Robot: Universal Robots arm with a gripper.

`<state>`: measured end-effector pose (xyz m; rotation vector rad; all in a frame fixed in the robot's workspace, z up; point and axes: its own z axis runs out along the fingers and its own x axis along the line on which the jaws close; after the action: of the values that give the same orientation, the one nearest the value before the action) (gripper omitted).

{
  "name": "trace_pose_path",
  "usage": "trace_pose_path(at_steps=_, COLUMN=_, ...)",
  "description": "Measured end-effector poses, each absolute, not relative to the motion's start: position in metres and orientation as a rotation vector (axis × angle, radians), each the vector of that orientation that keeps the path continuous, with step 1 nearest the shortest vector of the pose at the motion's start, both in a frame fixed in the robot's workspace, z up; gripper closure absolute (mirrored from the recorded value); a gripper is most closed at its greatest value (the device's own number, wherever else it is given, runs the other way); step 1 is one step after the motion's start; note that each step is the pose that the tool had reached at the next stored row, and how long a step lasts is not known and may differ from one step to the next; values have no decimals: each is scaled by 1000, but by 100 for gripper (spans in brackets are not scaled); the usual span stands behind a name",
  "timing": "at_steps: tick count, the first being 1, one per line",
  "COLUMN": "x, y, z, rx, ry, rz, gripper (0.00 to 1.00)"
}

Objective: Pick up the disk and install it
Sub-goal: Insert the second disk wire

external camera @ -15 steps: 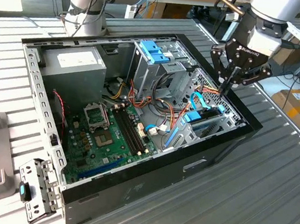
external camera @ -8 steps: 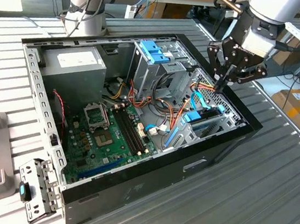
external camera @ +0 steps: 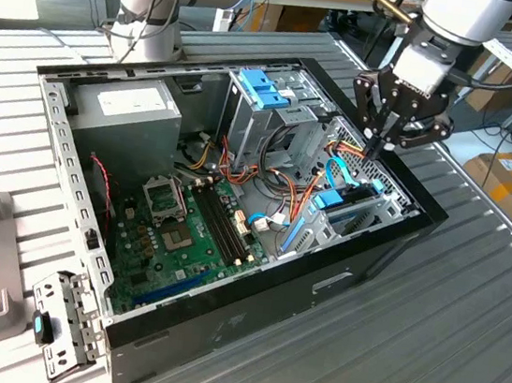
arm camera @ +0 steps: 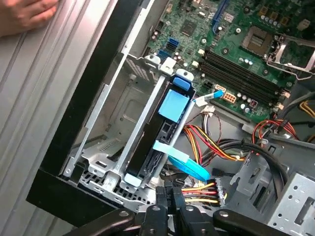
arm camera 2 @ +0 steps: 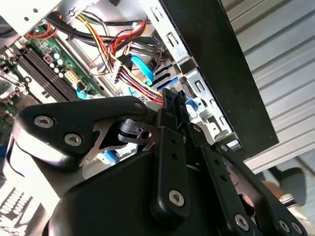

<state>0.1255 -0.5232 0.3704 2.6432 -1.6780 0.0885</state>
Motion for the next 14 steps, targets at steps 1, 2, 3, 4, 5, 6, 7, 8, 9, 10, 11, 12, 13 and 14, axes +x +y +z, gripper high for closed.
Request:
trace_pose_path(at_steps=1, x=125, y=-523, z=370, rx=2625, ry=-1705, rz=88, gripper=84)
trace_pose_path(at_steps=2, x=125, y=-523, z=370, rx=2611, ry=-1726, rz=88, gripper=84)
trace_pose_path(at_steps=3, x=125, y=-523, z=369, rx=2586, ry=-1762, rz=88, gripper=84)
trace_pose_path(at_steps=4, x=125, y=-523, z=369, rx=2563, ry=-1794, rz=88, gripper=84)
trace_pose_path(at_steps=5, x=125, y=-523, z=368, rx=2539, ry=-1826, rz=87, gripper=84)
trace_pose_path(at_steps=6, x=125, y=-523, z=368, rx=2524, ry=-1847, rz=87, gripper=84)
trace_pose_path(at_steps=7, x=125, y=-523, z=367, rx=2491, ry=-1888, rz=87, gripper=84)
trace_pose_path(at_steps=8, x=125, y=-523, z=367, rx=2463, ry=-1924, rz=87, gripper=84)
trace_pose_path(at_steps=9, x=125, y=-523, z=367, rx=2449, ry=-1942, rz=86, gripper=84)
trace_pose_path(at_steps=10, x=125, y=-523, z=366, rx=2426, ry=-1969, rz=86, gripper=84)
trace_pose_path(at_steps=11, x=125, y=-523, z=366, rx=2412, ry=-1985, rz=86, gripper=84)
trace_pose_path(at_steps=12, x=125, y=-523, z=366, rx=2390, ry=-2011, rz=86, gripper=84)
trace_pose_path(at_steps=13, x=125, y=-523, z=365, rx=2352, ry=-2054, rz=85, gripper=84)
trace_pose_path(at_steps=14, x=125, y=-523, z=365, rx=2326, ry=-2082, rz=85, gripper=84)
